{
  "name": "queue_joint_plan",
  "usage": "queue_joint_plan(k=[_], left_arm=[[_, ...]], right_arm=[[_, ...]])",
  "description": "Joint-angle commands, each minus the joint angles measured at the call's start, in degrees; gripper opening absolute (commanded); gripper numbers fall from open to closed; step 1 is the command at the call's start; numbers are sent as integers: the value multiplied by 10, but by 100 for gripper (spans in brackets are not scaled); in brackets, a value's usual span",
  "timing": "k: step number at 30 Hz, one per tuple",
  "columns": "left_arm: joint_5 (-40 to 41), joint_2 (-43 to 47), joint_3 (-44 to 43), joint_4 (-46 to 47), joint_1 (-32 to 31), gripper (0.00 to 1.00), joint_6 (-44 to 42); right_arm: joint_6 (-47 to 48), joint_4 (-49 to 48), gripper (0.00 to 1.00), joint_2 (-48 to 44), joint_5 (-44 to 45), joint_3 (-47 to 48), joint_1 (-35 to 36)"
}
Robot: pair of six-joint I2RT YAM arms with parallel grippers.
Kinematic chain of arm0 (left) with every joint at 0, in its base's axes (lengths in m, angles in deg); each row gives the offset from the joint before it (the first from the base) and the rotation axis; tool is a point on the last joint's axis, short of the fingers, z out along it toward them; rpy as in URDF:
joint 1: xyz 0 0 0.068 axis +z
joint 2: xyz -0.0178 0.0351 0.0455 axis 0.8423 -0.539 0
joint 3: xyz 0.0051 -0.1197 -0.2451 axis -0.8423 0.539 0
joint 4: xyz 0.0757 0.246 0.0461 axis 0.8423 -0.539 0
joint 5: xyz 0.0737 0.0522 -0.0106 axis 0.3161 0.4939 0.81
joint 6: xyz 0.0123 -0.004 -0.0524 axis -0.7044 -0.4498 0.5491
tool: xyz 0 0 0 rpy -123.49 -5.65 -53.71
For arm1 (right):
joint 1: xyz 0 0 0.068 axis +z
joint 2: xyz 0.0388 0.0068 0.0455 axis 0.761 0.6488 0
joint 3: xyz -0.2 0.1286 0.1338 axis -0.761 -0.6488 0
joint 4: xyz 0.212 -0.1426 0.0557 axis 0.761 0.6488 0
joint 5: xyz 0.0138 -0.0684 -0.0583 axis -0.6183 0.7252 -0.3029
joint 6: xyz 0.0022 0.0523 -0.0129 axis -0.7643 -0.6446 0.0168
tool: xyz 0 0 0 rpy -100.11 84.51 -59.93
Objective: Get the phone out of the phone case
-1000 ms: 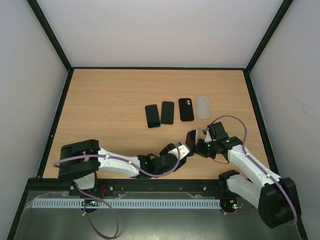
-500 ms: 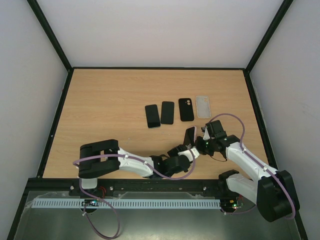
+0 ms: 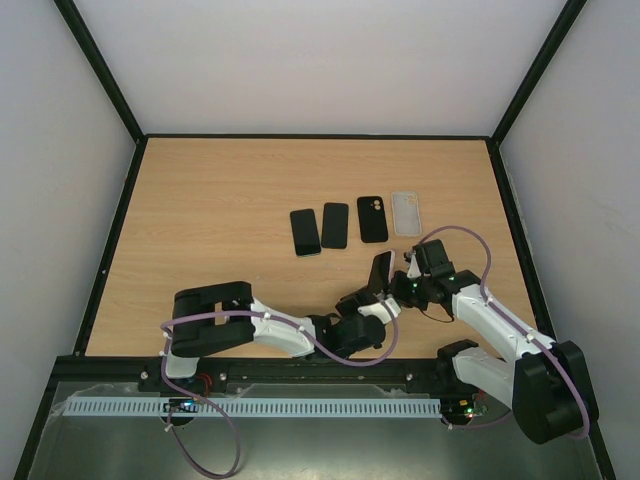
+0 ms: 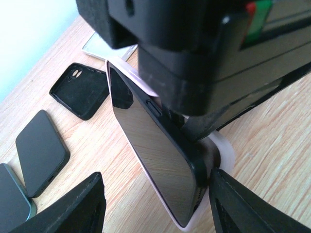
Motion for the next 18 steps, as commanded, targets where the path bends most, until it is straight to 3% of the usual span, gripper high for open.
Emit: queue_joint_plan(k=[1, 10, 18], left_arm=[[33, -1, 10, 5, 16, 58, 15], [37, 17, 29, 36, 40, 53, 44], [61, -20, -9, 23, 42, 52, 19]], right_arm=[[9, -21, 2, -11, -24, 0, 1], [28, -20, 2, -25, -26, 3, 16], [18, -36, 2, -39, -70, -8, 32]])
